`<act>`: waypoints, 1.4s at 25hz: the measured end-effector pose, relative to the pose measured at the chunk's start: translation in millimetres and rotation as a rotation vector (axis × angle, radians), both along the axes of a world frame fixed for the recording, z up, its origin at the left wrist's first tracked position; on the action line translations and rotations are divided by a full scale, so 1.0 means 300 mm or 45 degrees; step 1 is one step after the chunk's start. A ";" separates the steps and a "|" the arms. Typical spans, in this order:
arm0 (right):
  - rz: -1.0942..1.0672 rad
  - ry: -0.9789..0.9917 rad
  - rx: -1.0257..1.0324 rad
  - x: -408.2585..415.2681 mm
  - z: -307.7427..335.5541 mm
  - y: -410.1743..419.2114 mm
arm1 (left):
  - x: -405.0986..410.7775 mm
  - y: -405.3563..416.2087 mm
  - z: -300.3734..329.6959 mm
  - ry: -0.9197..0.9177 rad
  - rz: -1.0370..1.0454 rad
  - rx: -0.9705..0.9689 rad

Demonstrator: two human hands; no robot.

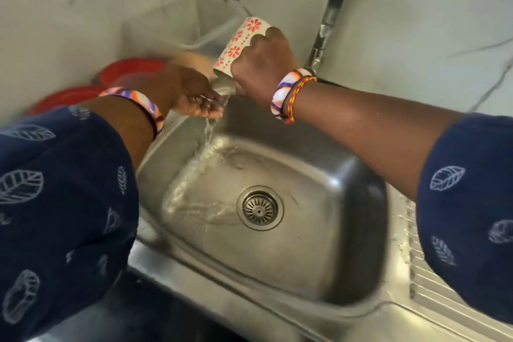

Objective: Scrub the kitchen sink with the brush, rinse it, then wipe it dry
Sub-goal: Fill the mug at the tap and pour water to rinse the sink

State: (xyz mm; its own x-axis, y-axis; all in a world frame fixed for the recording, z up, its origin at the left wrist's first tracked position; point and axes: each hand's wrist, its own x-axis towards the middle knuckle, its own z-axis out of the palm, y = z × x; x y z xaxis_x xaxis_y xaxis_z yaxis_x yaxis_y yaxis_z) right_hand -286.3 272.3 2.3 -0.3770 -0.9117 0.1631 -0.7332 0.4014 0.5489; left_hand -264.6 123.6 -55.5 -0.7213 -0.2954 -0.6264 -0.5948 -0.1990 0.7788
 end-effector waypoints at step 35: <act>-1.020 -1.480 -1.694 0.209 -0.236 0.210 | 0.292 0.234 -0.109 0.679 -0.476 -0.543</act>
